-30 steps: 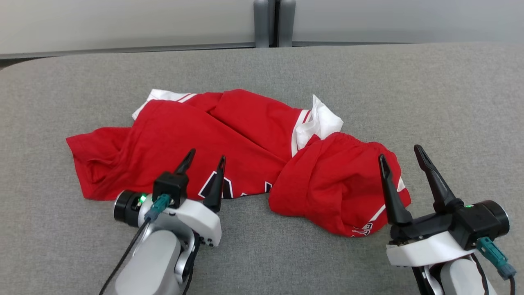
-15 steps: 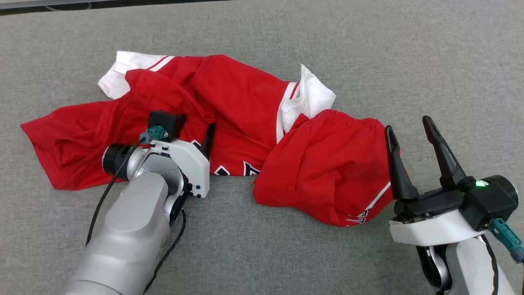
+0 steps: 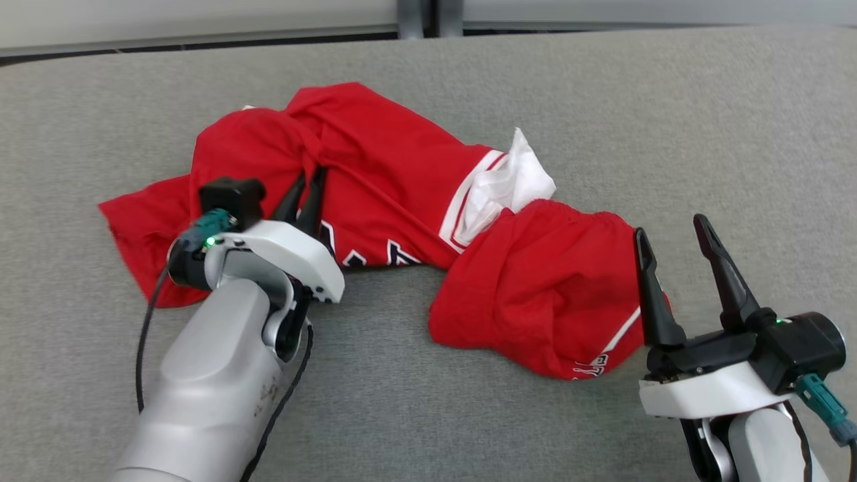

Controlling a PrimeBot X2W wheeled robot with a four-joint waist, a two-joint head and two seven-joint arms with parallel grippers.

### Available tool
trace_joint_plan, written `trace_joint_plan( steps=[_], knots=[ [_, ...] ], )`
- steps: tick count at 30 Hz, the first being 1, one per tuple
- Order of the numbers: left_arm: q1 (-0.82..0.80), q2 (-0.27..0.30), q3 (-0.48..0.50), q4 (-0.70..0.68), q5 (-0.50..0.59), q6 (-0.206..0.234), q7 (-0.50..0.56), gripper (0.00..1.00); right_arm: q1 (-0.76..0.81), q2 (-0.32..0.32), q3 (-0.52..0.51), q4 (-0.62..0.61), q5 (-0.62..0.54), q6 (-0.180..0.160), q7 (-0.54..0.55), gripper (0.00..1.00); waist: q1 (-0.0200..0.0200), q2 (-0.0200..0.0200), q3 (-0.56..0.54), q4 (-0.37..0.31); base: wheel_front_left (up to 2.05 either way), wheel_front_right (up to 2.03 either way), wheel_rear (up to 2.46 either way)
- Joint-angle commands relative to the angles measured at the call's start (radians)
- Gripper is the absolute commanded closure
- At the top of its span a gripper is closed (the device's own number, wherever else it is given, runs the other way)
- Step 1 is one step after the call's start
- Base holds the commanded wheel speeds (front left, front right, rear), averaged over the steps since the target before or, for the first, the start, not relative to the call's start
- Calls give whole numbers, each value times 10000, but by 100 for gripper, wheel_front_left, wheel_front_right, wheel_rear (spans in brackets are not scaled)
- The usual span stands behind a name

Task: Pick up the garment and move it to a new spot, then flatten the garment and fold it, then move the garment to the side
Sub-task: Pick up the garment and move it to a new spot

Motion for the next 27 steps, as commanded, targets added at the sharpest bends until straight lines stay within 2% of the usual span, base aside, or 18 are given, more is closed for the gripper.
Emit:
trace_joint_plan(
  steps=[1, 4, 8, 13, 20, 24, 27],
  knots=[
    [11, 96, 238, -301, -152, -72, -73, 100, 133, -30, 2, 28, -20, -25, -3, 0, 0, 0, -370, 357, 0, 0, 0],
    [242, 358, 832, -1289, -372, -48, -97, 100, 321, -66, -25, 48, -43, -25, -3, 0, 0, 0, -735, 712, 0, 0, 0],
    [727, 874, 1482, -2718, -241, 201, -95, 100, 575, -55, -120, 81, -73, -25, -3, 0, 0, 0, -1189, 1189, 0, 0, 0],
    [1386, 1998, 2135, -4055, -237, 756, 74, 100, 800, -31, -44, 157, -102, -25, -3, 0, 0, 0, -1584, 1711, 0, 0, 0],
    [1887, 3339, 3015, -4857, -175, 1528, 214, 100, 916, -81, 24, 135, -108, -25, -3, 0, 0, 0, -1512, 2080, 0, 0, 0],
    [2175, 3428, 3262, -4806, -324, 1798, 233, 100, 850, -231, 46, 103, -98, -25, -3, 0, 0, 0, -1229, 2212, 0, 0, 0],
    [2454, 3221, 3172, -4449, -302, 1935, 191, 100, 736, -315, 83, 63, -80, -25, -3, 0, 0, 0, -1026, 2270, 0, 0, 0]
  ],
)
